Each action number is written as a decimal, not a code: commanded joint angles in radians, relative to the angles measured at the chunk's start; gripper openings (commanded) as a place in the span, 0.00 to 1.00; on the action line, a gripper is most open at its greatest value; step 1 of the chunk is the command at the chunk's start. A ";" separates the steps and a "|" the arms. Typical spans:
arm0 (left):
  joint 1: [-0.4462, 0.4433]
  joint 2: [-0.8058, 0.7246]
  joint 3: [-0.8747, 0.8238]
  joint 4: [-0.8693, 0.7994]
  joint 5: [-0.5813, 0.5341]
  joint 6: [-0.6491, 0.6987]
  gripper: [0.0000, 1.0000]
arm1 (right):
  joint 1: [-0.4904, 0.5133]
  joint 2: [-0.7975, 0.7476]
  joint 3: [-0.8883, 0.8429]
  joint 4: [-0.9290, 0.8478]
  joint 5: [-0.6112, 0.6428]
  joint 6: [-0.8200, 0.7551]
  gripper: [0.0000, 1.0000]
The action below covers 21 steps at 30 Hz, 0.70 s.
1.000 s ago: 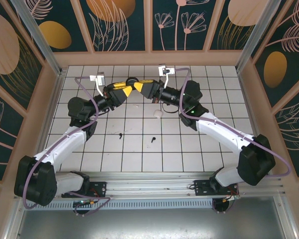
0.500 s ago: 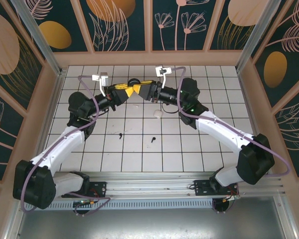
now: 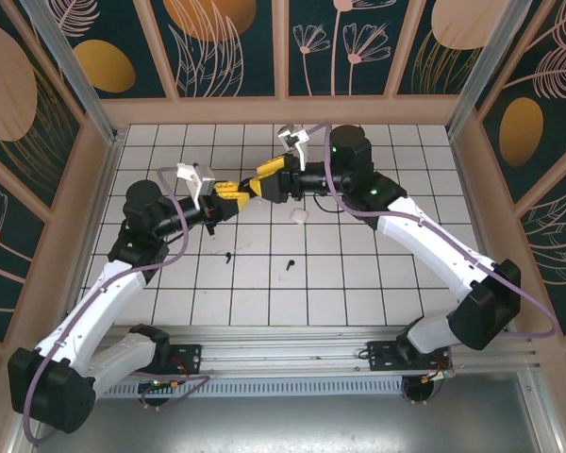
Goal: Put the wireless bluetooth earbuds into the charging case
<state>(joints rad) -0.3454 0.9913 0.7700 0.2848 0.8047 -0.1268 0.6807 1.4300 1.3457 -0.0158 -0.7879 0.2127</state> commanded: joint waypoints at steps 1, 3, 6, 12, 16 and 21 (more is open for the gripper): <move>0.001 -0.040 -0.014 -0.036 0.061 0.109 0.00 | -0.001 0.008 0.042 -0.134 -0.084 -0.125 0.60; 0.001 -0.059 -0.028 -0.022 0.062 0.085 0.00 | 0.000 0.016 0.044 -0.149 -0.121 -0.132 0.61; 0.002 -0.076 -0.061 0.041 0.086 0.021 0.00 | 0.004 0.023 0.042 -0.175 -0.160 -0.153 0.62; 0.002 -0.066 -0.066 0.048 0.145 -0.020 0.00 | 0.011 0.051 0.045 -0.194 -0.143 -0.155 0.64; 0.002 -0.077 -0.094 0.094 0.163 -0.051 0.00 | 0.010 0.072 0.062 -0.185 -0.077 -0.130 0.64; 0.002 -0.092 -0.115 0.103 0.163 -0.054 0.00 | -0.020 0.075 0.065 -0.140 -0.043 -0.071 0.64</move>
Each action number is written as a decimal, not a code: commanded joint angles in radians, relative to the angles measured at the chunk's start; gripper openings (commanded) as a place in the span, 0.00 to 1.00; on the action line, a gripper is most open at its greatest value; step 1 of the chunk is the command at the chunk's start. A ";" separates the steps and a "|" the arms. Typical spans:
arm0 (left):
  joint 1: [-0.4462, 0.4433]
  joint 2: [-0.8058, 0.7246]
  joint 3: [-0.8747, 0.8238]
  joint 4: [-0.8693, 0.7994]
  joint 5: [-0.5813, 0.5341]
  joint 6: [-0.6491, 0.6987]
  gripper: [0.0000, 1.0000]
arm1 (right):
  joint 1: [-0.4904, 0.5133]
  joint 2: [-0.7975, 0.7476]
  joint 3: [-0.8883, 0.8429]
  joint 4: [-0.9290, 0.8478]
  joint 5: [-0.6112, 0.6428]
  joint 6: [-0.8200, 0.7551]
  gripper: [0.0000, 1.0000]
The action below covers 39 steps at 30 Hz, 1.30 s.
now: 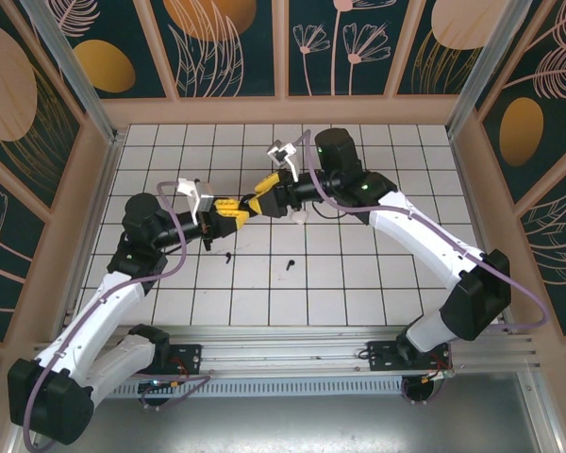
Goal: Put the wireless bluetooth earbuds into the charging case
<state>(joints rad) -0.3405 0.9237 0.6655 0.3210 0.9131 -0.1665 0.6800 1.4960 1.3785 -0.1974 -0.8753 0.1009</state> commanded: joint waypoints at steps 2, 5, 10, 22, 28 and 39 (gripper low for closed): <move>-0.003 -0.031 -0.018 0.070 0.051 -0.012 0.00 | -0.035 0.009 0.022 0.076 0.052 0.074 0.64; -0.003 -0.043 -0.032 0.087 0.044 -0.012 0.00 | -0.054 0.009 0.010 0.097 0.073 0.119 0.64; -0.003 -0.051 -0.044 0.104 0.028 -0.020 0.00 | -0.061 0.011 -0.004 0.104 0.075 0.141 0.64; 0.004 -0.132 -0.056 -0.047 -0.112 0.008 0.00 | -0.166 0.026 -0.098 0.114 0.223 0.405 0.58; 0.004 -0.201 -0.014 -0.189 -0.151 0.041 0.00 | -0.073 0.199 -0.089 0.082 0.319 0.453 0.47; 0.005 -0.332 0.016 -0.297 -0.168 0.015 0.00 | 0.164 0.561 0.115 -0.072 0.505 0.618 0.32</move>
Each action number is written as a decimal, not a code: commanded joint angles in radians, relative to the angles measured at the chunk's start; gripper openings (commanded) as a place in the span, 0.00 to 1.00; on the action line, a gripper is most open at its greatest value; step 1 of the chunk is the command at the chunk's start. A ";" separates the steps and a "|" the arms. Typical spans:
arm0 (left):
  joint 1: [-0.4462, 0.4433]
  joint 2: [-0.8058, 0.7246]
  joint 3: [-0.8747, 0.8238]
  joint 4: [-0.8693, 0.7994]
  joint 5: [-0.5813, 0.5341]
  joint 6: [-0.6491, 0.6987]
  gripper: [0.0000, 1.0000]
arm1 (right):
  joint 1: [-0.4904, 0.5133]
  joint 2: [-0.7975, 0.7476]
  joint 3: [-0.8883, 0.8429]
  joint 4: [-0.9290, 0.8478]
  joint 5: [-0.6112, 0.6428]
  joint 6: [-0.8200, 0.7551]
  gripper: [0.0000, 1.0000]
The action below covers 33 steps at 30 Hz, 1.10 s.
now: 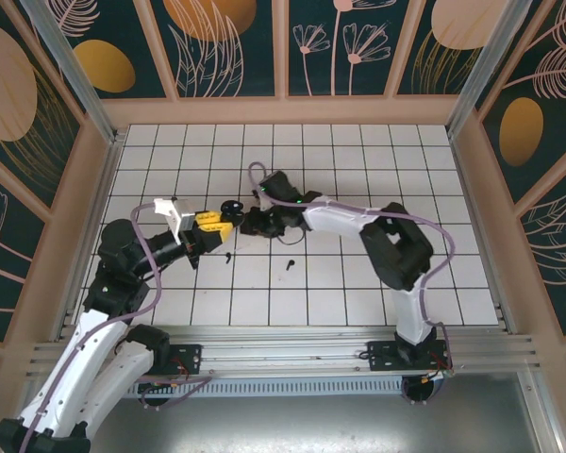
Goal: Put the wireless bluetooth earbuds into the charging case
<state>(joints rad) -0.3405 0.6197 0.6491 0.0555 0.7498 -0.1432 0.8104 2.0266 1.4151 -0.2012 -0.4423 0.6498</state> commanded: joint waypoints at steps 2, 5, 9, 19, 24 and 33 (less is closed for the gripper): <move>0.004 -0.051 0.035 -0.052 -0.010 -0.008 0.00 | 0.058 0.058 0.114 -0.104 0.111 0.092 0.31; 0.003 -0.078 0.041 -0.089 -0.020 -0.002 0.00 | 0.090 0.076 0.144 -0.135 0.171 0.136 0.30; 0.004 -0.099 0.049 -0.111 -0.019 -0.012 0.00 | 0.124 0.098 0.175 -0.178 0.239 0.210 0.33; 0.004 -0.153 0.037 -0.131 -0.008 -0.026 0.00 | 0.196 0.185 0.320 -0.307 0.382 0.296 0.34; 0.004 -0.173 0.035 -0.145 -0.004 -0.025 0.00 | 0.209 0.235 0.366 -0.377 0.417 0.297 0.31; 0.004 -0.187 0.032 -0.160 0.011 -0.018 0.00 | 0.234 0.298 0.452 -0.457 0.446 0.291 0.29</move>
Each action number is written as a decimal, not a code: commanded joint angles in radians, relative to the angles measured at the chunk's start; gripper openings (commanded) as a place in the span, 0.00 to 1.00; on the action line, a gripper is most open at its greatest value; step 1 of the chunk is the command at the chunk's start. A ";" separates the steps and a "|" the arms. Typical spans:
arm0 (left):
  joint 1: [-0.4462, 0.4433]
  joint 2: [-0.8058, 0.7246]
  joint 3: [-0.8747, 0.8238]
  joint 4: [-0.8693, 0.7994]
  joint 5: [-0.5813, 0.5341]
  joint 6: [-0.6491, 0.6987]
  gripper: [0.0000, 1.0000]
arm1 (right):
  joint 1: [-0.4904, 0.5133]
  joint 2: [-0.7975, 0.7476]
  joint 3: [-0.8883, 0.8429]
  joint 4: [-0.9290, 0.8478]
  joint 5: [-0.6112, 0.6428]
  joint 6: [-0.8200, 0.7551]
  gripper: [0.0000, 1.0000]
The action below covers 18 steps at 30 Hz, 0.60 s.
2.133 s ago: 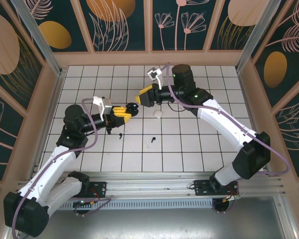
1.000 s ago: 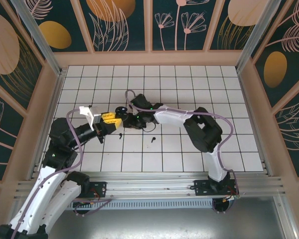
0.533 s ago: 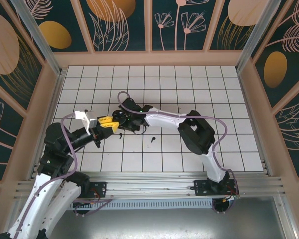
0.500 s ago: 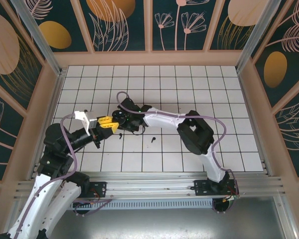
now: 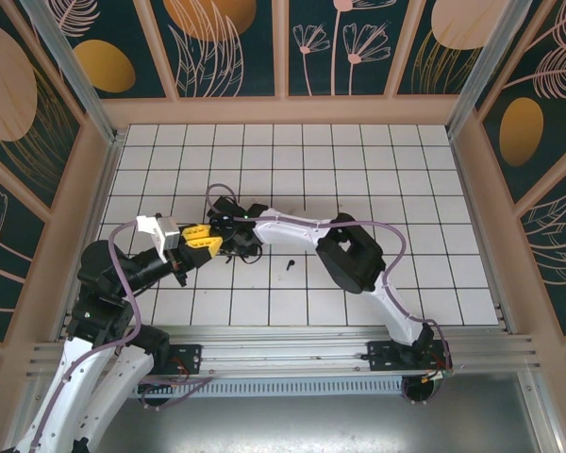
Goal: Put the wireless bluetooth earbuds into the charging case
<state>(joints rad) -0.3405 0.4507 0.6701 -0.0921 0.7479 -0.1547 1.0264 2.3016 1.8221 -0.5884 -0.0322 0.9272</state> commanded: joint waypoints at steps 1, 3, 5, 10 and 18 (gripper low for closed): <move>0.004 -0.019 0.010 -0.014 0.014 -0.007 0.00 | 0.018 0.026 0.047 -0.072 0.038 0.013 0.30; 0.004 -0.025 0.012 -0.020 0.014 -0.005 0.00 | 0.019 0.035 0.059 -0.085 0.041 0.014 0.31; 0.004 -0.027 0.014 -0.030 0.013 0.001 0.00 | 0.022 0.042 0.070 -0.098 0.043 0.012 0.31; 0.003 -0.031 0.014 -0.043 0.013 0.007 0.00 | 0.032 0.052 0.102 -0.124 0.043 0.006 0.33; 0.004 -0.044 0.008 -0.053 0.009 0.010 0.00 | 0.040 0.077 0.140 -0.156 0.059 -0.004 0.31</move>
<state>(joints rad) -0.3405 0.4267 0.6701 -0.1402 0.7502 -0.1539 1.0523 2.3516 1.9255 -0.6888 0.0074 0.9241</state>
